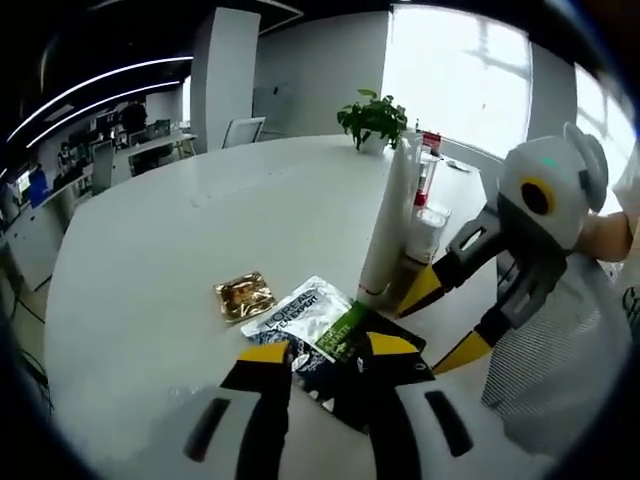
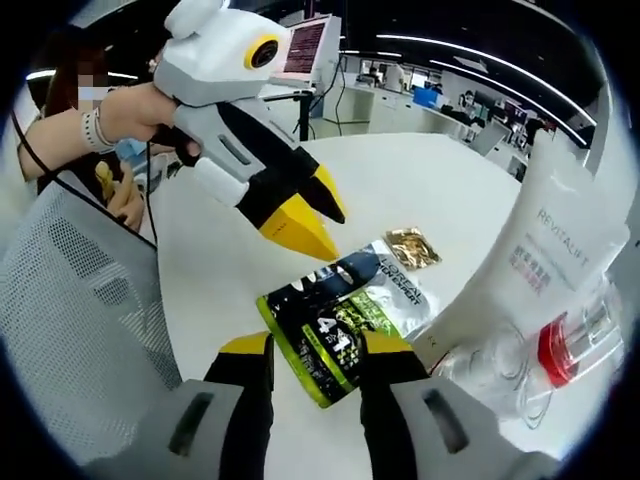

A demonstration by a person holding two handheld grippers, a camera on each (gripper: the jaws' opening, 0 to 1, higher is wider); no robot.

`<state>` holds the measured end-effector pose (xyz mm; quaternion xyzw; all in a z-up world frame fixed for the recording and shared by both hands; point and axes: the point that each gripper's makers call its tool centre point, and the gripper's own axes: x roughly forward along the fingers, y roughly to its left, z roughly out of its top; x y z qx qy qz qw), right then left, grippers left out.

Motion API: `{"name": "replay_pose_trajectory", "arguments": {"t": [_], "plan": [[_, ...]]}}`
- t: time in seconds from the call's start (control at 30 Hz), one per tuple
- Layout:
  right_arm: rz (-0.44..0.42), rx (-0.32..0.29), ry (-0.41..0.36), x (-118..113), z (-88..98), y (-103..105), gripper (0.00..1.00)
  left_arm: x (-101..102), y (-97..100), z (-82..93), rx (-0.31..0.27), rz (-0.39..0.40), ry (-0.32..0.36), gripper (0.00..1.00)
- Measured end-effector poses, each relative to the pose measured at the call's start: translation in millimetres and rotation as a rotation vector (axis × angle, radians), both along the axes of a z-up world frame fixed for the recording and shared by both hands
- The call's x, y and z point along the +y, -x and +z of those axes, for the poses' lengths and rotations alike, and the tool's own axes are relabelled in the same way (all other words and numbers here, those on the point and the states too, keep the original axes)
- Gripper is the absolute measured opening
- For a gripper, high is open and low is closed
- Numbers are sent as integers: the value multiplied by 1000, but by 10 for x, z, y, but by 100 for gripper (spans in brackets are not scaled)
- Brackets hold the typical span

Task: Arrange the skincare products in the storage area until every visible bottle or jar stands upright without overlapping.

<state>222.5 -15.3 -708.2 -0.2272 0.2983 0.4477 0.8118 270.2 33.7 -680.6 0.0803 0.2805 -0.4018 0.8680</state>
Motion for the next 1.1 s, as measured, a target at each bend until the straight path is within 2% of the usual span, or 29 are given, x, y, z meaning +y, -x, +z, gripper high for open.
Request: {"name": "replay_pose_trajectory", "arguments": {"t": [0.17,0.37,0.67,0.83,1.1], "plan": [[3,-18,-9,2,95,59,36,3,107,74,-8,-3,5,29],[-11,-48,-39,-27,291,109,38,99,199,193,-27,14,6,35],[-46,-102,-75,-101,577,128,43,207,277,435,-83,39,8,41],[-86,-131,-90,-200,693,107,47,258,331,529,-103,42,7,44],[-149,-146,-97,-403,799,117,54,337,375,575,-112,58,16,50]]}}
